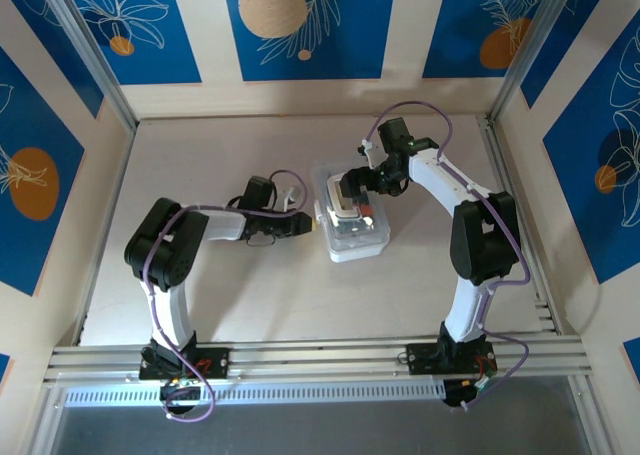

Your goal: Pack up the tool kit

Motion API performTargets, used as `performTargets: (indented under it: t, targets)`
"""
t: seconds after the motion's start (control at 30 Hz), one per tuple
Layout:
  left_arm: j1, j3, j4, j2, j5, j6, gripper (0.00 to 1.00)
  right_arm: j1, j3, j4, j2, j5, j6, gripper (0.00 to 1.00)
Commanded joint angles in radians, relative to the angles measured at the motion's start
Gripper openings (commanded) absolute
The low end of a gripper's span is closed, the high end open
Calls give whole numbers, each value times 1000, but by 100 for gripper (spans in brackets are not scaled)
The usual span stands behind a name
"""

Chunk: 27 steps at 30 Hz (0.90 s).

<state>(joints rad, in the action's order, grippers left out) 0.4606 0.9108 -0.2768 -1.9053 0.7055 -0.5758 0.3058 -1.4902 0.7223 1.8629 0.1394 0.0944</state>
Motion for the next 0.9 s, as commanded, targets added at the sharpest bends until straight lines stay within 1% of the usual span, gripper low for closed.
performTargets:
  t: [0.0, 0.1, 0.3, 0.37, 0.63, 0.87]
  targets:
    - [6, -46, -188, 0, 64, -75, 26, 37, 6, 79, 54, 122, -1, 99]
    - [4, -80, -324, -6, 86, -134, 27, 37, 4, 81, 53, 122, -2, 99]
    - [-17, -158, -664, -38, 103, -316, 40, 35, 6, 82, 51, 121, -4, 99]
    - [-25, -164, -721, -51, 106, -350, 42, 35, 5, 83, 51, 121, -5, 99]
    - [-31, -142, -693, -62, 96, -341, 49, 33, 0, 86, 55, 123, -8, 99]
    - [-31, -116, -687, -73, 88, -346, 52, 33, -1, 84, 60, 126, -9, 99]
